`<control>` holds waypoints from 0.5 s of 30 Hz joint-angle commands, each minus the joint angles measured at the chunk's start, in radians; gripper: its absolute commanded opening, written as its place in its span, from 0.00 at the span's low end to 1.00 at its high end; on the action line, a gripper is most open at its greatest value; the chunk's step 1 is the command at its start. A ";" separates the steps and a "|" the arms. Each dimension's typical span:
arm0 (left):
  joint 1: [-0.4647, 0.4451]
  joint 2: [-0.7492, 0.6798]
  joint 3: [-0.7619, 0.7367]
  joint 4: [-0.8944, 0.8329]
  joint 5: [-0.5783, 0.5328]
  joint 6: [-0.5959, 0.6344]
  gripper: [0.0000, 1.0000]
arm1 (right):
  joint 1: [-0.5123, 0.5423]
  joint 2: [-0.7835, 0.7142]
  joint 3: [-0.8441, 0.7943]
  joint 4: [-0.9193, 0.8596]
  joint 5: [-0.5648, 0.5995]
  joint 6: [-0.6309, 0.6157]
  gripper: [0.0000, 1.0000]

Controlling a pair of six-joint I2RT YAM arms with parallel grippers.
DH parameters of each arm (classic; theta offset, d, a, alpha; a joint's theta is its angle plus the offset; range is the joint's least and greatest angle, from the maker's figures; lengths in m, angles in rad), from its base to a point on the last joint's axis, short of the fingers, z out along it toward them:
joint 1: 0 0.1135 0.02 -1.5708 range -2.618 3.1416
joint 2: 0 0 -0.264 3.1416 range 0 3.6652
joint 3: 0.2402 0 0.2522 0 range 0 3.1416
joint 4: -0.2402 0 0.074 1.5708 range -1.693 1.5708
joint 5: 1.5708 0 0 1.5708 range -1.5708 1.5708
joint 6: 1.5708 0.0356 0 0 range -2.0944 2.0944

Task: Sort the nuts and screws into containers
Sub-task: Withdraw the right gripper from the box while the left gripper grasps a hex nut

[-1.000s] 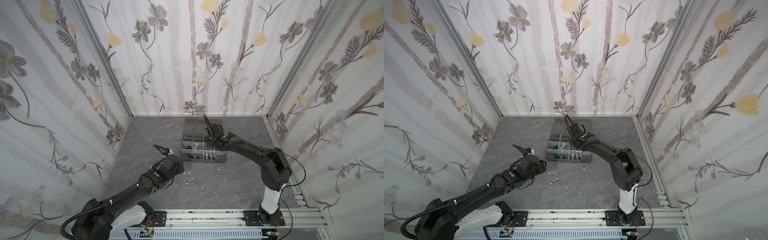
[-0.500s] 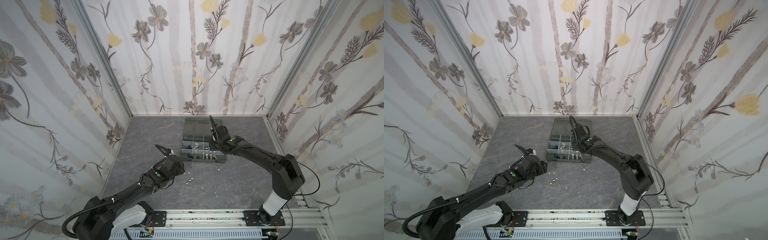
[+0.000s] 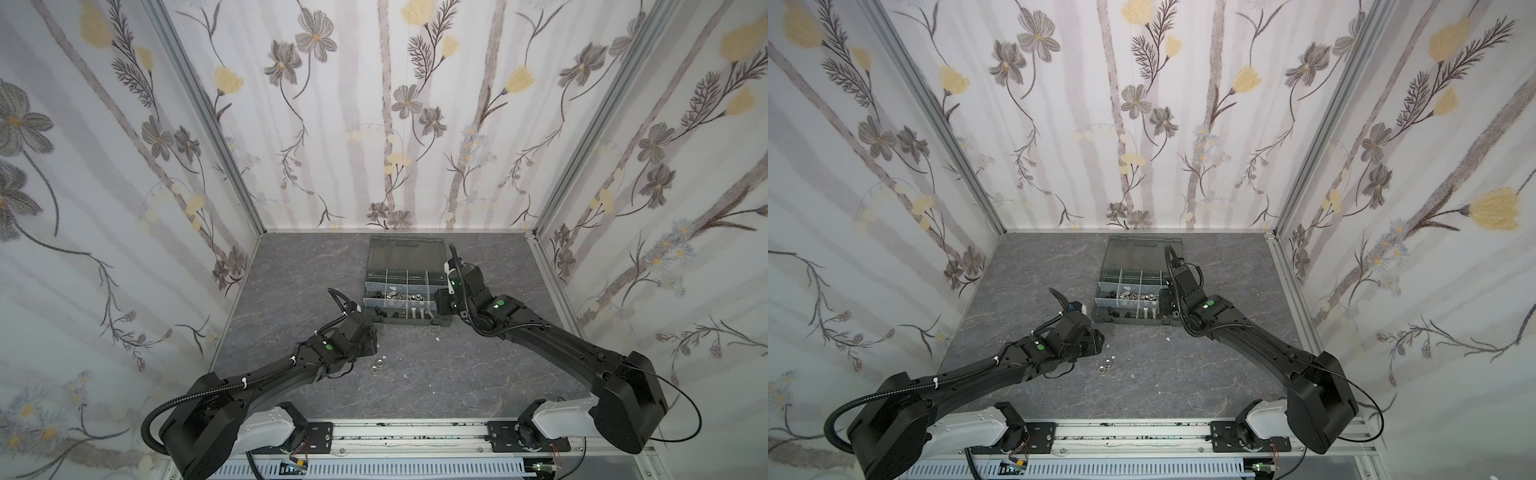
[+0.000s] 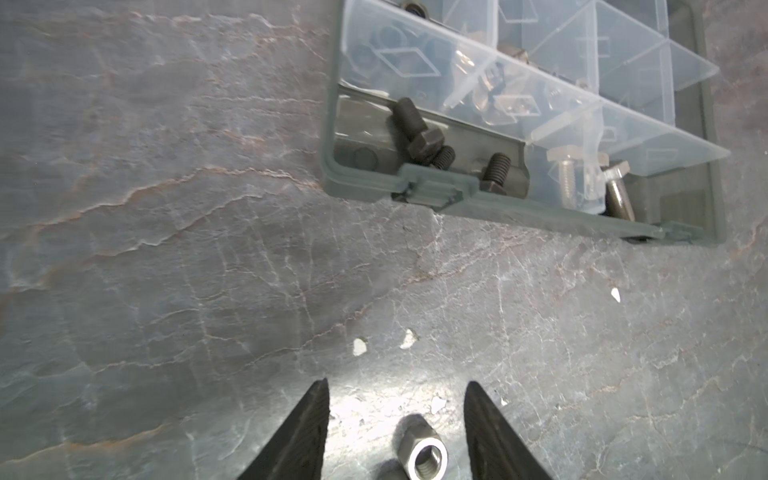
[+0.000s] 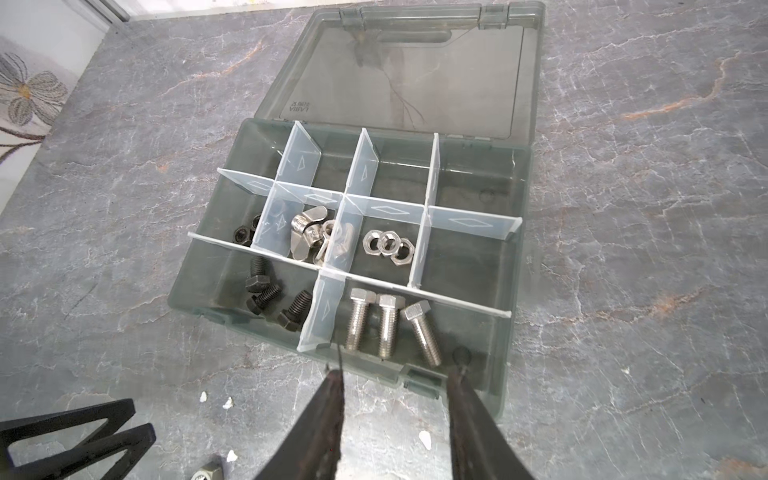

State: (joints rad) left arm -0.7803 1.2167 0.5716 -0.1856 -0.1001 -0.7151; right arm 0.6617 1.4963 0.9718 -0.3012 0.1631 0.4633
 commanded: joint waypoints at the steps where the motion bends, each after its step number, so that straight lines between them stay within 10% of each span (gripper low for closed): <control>1: -0.035 0.037 0.015 0.011 0.014 0.011 0.54 | -0.001 -0.045 -0.037 0.027 0.009 0.018 0.42; 15: -0.168 0.215 0.095 -0.090 -0.056 0.009 0.50 | 0.000 -0.113 -0.113 0.012 0.027 0.029 0.42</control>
State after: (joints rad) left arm -0.9398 1.4212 0.6544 -0.2298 -0.1184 -0.7101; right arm 0.6609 1.3895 0.8639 -0.3115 0.1680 0.4786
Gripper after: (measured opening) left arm 0.500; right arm 0.424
